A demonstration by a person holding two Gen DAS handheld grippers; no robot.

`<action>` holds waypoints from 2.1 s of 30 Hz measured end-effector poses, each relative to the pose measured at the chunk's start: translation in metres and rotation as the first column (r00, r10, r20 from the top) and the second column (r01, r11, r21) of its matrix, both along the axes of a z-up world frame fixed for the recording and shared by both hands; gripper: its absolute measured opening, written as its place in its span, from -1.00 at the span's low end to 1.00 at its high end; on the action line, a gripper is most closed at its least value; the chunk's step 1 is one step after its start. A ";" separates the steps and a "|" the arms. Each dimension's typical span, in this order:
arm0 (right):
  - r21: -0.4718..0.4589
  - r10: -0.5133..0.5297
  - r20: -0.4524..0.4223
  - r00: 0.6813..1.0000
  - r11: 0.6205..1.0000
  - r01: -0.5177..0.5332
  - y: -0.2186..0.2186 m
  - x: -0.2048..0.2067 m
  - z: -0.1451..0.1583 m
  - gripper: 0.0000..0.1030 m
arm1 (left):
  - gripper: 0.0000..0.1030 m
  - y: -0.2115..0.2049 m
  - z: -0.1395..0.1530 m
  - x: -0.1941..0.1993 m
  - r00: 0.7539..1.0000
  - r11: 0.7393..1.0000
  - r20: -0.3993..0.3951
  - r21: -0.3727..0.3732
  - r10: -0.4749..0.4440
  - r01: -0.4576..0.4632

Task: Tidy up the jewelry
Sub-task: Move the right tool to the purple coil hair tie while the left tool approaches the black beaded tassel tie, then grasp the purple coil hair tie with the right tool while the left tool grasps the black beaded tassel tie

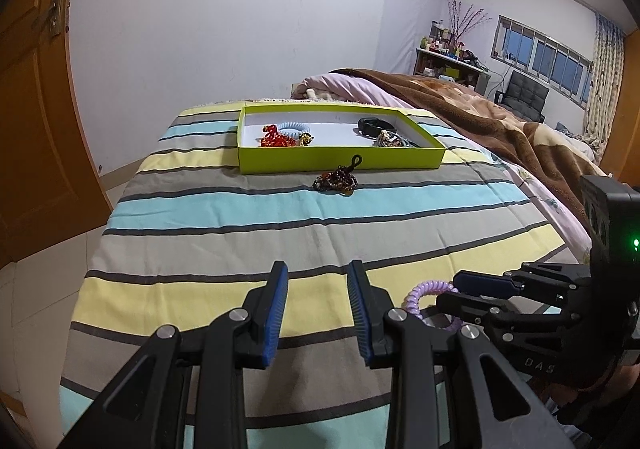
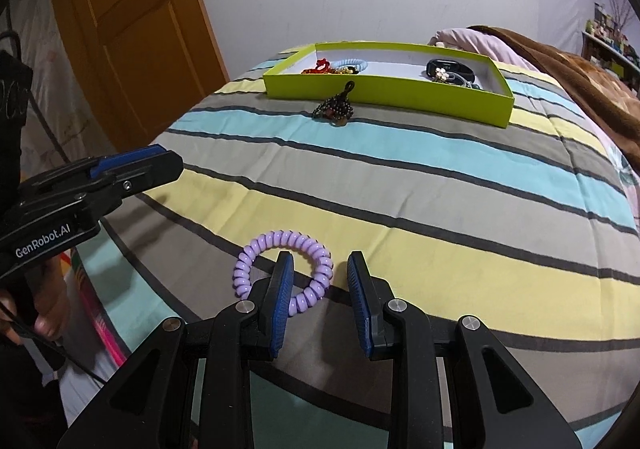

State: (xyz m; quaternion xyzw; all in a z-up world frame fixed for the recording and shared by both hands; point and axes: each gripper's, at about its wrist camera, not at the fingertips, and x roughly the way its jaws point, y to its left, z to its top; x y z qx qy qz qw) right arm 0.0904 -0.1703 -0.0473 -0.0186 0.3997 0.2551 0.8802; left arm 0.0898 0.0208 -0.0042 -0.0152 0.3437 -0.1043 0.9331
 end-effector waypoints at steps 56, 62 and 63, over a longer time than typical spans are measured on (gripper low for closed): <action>-0.015 -0.130 0.020 0.991 0.991 0.130 -0.041 0.098 0.023 -0.81 | -0.23 -0.049 -0.029 0.154 0.987 0.999 -0.155 -0.011 -0.046 0.045; -0.011 -0.132 0.017 0.991 0.991 0.132 -0.041 0.103 0.022 -0.81 | -0.25 -0.054 -0.028 0.158 0.988 0.999 -0.150 0.028 -0.036 0.041; -0.011 -0.132 0.017 0.991 0.991 0.132 -0.042 0.102 0.022 -0.81 | -0.33 -0.055 -0.028 0.158 0.988 0.998 -0.148 0.035 -0.039 0.044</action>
